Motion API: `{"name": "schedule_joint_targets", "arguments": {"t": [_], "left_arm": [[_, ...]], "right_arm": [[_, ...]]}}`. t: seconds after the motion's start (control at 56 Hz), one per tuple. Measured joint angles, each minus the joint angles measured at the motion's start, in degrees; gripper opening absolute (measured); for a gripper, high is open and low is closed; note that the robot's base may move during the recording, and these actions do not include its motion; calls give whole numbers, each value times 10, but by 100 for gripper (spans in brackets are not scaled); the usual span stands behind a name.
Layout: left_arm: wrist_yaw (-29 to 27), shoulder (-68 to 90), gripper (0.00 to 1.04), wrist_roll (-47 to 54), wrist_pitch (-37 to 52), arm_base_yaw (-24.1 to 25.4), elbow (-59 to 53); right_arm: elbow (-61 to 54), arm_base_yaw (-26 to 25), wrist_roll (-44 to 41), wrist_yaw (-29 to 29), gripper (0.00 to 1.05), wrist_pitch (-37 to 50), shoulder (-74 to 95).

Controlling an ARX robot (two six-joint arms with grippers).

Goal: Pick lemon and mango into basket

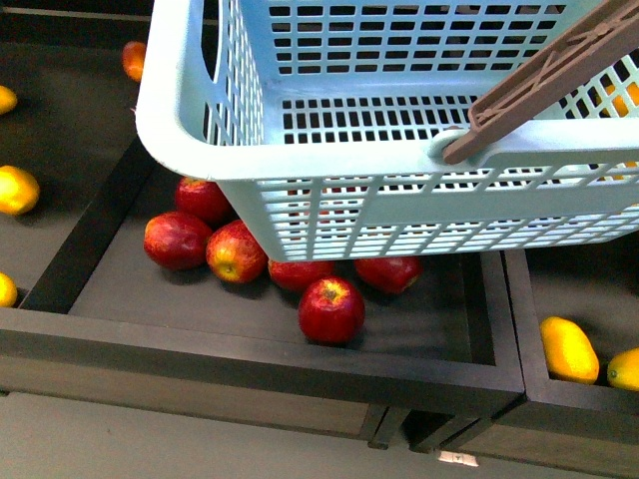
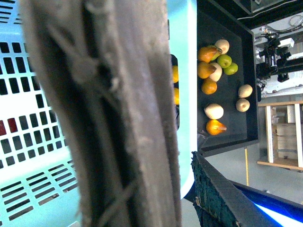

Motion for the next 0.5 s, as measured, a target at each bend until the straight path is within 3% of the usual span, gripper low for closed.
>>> {"name": "schedule_joint_targets", "arguments": {"t": [0.5], "left_arm": [[0, 0, 27, 1, 0, 0, 0]], "right_arm": [[203, -10, 7, 5, 96, -90, 117]]}}
